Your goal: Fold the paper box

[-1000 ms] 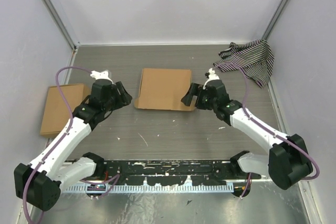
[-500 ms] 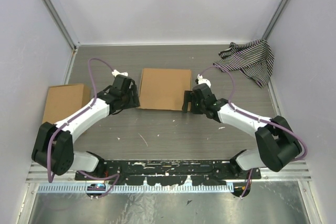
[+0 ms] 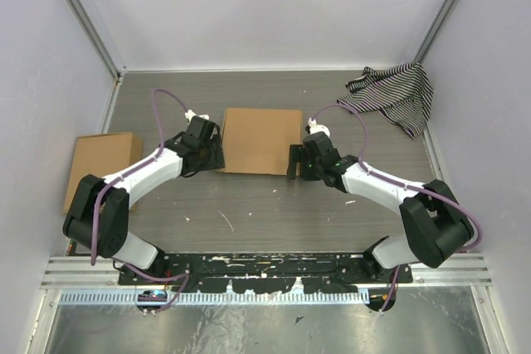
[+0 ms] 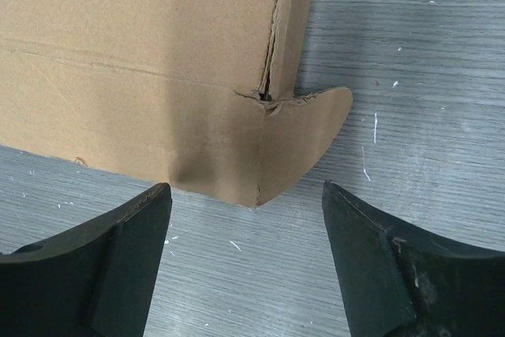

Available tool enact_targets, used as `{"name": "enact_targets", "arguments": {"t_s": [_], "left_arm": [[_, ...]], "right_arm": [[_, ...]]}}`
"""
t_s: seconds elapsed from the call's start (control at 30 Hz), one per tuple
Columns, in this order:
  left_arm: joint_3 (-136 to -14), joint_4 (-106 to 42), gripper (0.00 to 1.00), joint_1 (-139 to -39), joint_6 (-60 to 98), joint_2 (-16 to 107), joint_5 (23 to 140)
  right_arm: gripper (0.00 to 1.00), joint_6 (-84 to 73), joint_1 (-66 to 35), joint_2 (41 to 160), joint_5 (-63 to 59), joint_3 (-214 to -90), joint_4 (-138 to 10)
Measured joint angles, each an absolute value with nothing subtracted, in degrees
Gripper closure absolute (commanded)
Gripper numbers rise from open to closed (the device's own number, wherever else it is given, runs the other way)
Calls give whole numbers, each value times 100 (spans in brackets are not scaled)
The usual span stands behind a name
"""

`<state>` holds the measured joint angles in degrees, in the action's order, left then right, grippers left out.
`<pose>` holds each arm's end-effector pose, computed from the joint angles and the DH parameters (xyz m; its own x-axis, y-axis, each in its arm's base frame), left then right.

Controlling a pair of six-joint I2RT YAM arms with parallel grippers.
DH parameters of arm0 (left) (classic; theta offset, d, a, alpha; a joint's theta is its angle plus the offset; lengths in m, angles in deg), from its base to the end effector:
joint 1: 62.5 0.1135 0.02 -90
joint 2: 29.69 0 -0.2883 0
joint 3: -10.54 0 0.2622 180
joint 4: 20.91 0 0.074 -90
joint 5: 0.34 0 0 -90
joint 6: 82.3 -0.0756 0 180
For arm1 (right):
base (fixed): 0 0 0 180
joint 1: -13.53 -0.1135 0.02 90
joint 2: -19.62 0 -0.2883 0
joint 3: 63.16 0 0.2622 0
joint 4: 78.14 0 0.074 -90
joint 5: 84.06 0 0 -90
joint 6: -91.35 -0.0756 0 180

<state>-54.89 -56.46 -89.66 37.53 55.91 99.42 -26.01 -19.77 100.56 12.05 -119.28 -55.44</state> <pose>0.2974 -0.1382 0.1878 -0.8193 -0.1306 -0.5583 -0.0491 0.9861 -0.1587 0.2663 0.1653 0.1781 -0.7707 0.0405 -0.6359 -0.1482 0.9592 0.2407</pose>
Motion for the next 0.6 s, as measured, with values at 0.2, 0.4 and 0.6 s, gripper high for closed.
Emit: {"name": "enact_targets", "arguments": {"t_s": [0.2,0.4,0.6], "left_arm": [[-5489,-5543,30,-8966,3729,5644,9850],[-5550,-5434,31,-8985,3722,5718,9767],[-5657,-5285,31,-9005,3678,5845,9719]], "right_arm": [[20,-2574,-1986,10067,1087,-11928,-5581],[20,-2572,-2019,10067,985,-11928,-5677],[21,-2563,-2047,10067,934,-11928,-5756]]}}
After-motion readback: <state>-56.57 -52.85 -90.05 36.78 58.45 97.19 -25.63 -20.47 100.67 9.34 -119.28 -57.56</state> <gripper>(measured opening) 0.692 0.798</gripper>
